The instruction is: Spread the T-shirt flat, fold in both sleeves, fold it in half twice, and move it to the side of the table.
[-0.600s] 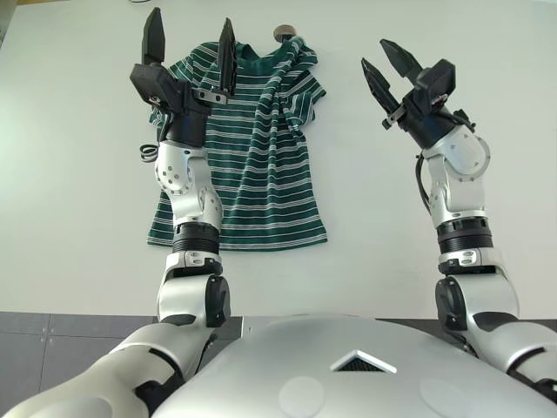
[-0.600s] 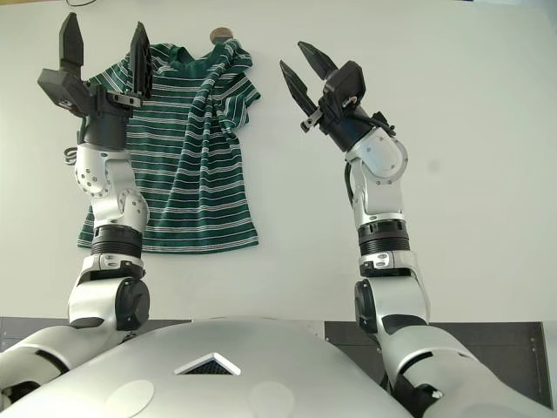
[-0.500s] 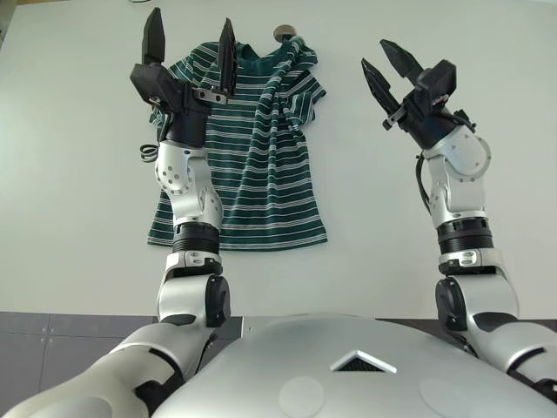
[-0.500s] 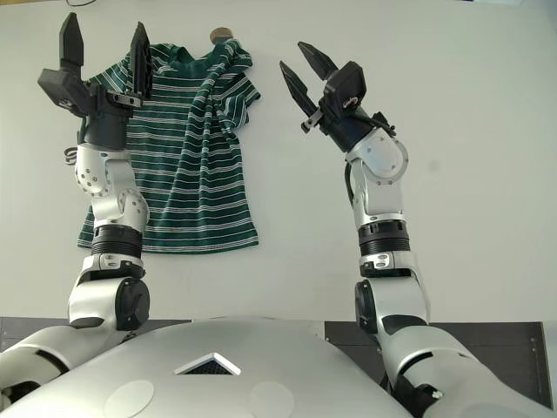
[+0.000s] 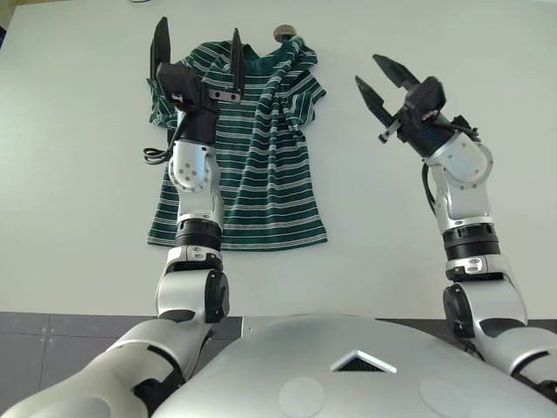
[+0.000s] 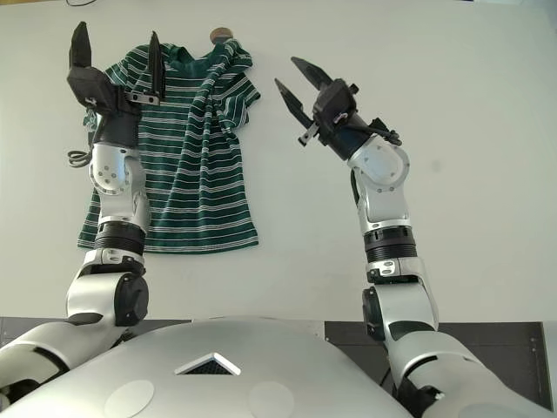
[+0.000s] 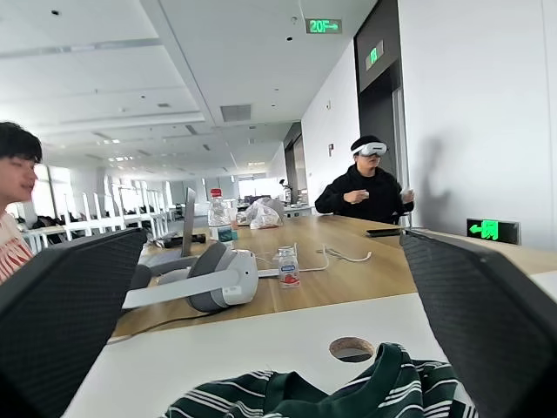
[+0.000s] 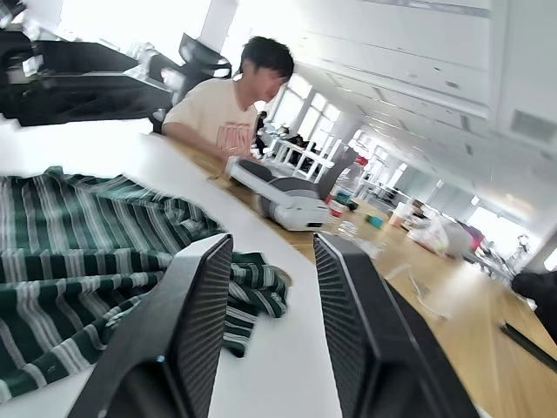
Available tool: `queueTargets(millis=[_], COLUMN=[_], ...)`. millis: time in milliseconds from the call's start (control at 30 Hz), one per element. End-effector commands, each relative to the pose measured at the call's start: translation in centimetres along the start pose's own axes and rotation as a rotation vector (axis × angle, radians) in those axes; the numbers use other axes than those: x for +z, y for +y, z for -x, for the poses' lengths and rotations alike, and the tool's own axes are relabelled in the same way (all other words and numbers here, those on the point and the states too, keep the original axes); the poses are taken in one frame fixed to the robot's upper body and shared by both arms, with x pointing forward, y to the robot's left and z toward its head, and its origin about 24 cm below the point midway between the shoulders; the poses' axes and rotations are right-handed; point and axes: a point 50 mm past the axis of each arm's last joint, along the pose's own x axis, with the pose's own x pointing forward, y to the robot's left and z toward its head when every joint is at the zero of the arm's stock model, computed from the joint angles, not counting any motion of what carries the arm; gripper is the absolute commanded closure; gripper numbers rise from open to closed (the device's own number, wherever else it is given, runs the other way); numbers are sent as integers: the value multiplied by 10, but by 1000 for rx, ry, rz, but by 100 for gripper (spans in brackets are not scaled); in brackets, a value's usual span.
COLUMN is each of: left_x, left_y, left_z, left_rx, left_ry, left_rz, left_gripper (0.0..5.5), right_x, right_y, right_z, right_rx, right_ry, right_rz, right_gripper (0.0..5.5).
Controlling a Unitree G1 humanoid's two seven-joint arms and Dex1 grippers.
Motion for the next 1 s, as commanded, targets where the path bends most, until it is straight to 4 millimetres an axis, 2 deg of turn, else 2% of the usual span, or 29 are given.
queueTargets(millis=[33, 100, 367, 700, 833, 1000], left_x=[7, 9, 8, 8, 9, 9], left_y=[8, 10, 12, 15, 17, 16], left_z=[-3, -4, -4, -8, -10, -11], left_rx=[0, 3, -3, -5, -9, -9], left_ry=[-40, -49, -35, -29, -33, -34], left_rz=[-76, -94, -121, -120, -128, -128], left_gripper=[2, 2, 2, 2, 2, 2], right_x=[-5, -7, -13, -27, -36, -37], right_y=[32, 42, 61, 78, 76, 64], right_z=[1, 0, 1, 10, 18, 26], right_rx=[253, 325, 482, 660, 757, 789], right_ry=[59, 77, 117, 205, 283, 325], right_rz=[117, 154, 221, 297, 382, 427], right_gripper=[376, 376, 376, 376, 376, 376])
